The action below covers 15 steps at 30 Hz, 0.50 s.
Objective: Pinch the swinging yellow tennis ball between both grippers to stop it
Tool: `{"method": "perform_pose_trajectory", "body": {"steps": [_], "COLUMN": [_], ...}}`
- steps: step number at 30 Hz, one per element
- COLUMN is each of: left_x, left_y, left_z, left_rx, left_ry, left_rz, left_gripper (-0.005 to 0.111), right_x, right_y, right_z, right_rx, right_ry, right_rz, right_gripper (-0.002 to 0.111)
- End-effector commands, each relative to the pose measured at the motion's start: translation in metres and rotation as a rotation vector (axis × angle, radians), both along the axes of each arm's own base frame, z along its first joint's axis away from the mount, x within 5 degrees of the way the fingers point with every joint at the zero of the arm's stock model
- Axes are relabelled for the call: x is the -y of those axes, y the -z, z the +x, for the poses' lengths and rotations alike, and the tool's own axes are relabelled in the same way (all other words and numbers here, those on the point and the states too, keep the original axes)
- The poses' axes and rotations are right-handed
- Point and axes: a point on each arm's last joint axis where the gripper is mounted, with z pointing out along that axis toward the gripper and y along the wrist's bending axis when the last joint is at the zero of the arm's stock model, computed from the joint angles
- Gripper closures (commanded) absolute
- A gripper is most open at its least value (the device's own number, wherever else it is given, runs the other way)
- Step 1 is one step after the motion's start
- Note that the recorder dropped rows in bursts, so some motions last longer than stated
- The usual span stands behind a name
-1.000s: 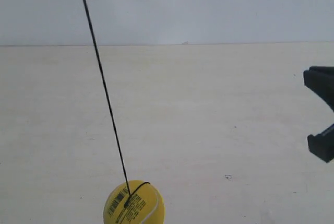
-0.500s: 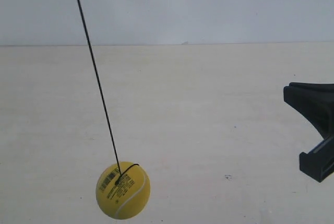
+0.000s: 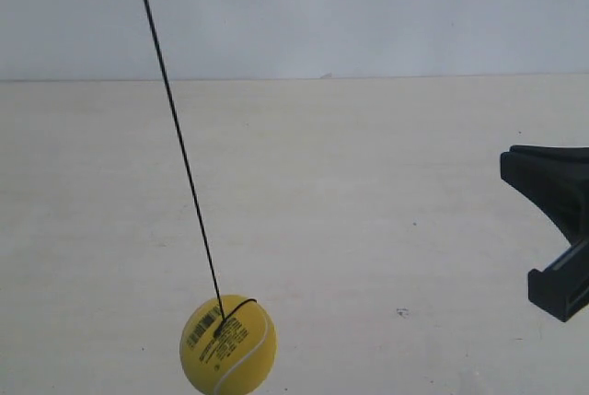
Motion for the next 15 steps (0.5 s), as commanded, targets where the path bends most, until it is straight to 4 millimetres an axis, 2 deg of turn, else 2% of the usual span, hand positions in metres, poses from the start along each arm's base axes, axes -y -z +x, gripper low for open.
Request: {"method": "perform_pose_trajectory", "body": {"steps": [1,6,9,13,15], "left_x": [0.0,0.0,0.0,0.0,0.0], "left_y": [0.0,0.0,0.0,0.0,0.0], "left_z": [-0.001,-0.001,-0.001,-0.001,-0.001], "left_rx": [0.003,0.003,0.003,0.003,0.003], "left_ry": [-0.002,-0.002,-0.002,-0.002,-0.002], "left_rz": [0.002,0.002,0.002,0.002,0.002], "left_gripper": [0.102,0.102,0.102,0.102,0.102], "right_x": [0.001,0.003,0.012,0.028,0.033], "right_y": [0.0,0.001,-0.004,-0.004,0.001], "right_z": [0.0,0.0,-0.004,-0.024,-0.035], "right_rx": [0.013,-0.031,-0.032,0.039,0.091], "right_ry": [0.002,0.043,0.128,0.203,0.206], "right_rz": [-0.017,0.035,0.076,0.129,0.128], "right_gripper": [0.108,0.108,0.108,0.108,0.108]}}
